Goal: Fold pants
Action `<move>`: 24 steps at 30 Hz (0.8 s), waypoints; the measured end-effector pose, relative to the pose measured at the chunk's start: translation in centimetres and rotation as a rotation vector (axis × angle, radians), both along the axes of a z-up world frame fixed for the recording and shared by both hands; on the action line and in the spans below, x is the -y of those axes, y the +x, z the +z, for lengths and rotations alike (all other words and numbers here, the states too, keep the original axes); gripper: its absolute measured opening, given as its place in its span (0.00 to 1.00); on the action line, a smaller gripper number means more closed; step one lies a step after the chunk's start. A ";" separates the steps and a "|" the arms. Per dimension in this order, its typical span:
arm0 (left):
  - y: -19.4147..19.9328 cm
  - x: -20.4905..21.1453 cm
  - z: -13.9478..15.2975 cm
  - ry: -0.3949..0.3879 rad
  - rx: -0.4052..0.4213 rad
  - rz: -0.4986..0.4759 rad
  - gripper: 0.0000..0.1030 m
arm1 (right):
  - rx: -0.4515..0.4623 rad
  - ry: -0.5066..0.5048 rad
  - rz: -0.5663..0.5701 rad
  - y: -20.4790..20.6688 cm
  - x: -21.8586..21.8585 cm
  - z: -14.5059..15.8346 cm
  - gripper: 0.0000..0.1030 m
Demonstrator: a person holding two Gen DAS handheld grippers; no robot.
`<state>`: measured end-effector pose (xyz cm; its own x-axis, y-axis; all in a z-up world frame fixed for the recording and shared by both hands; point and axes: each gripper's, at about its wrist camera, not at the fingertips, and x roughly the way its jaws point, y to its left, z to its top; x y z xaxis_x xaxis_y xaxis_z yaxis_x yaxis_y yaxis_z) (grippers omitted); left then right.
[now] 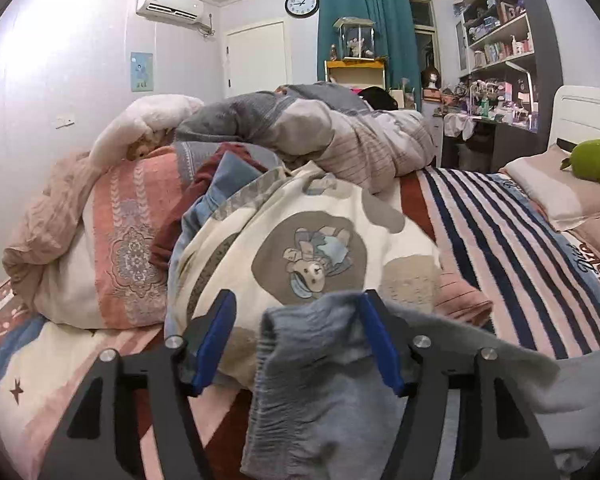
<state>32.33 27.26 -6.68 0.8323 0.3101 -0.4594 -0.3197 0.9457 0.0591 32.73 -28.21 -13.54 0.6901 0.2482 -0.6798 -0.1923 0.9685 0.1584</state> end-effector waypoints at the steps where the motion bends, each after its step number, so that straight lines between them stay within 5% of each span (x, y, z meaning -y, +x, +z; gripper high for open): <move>1: -0.4 0.4 0.2 0.020 0.000 0.006 0.64 | 0.002 -0.001 0.003 -0.1 -0.1 0.1 0.11; 7: -4.2 5.2 1.7 0.100 -0.013 -0.105 0.64 | 0.013 0.017 0.014 -0.7 -0.1 0.7 0.11; 11: -4.4 8.6 -0.1 0.028 -0.123 -0.265 0.64 | 0.017 0.029 0.024 -1.0 -0.1 0.8 0.11; 19: 2.2 12.8 -4.1 -0.078 -0.268 -0.418 0.60 | -0.001 0.052 0.020 -0.7 1.2 -0.1 0.11; 24: 7.0 12.0 -5.3 -0.063 -0.293 -0.324 0.58 | -0.013 0.054 -0.005 -0.7 2.5 -0.6 0.12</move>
<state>39.31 15.23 -11.95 0.7139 0.0181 -0.7000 0.0155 0.9990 0.0417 31.98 -30.73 -14.10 0.6828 0.2809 -0.6744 -0.1849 0.9595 0.2125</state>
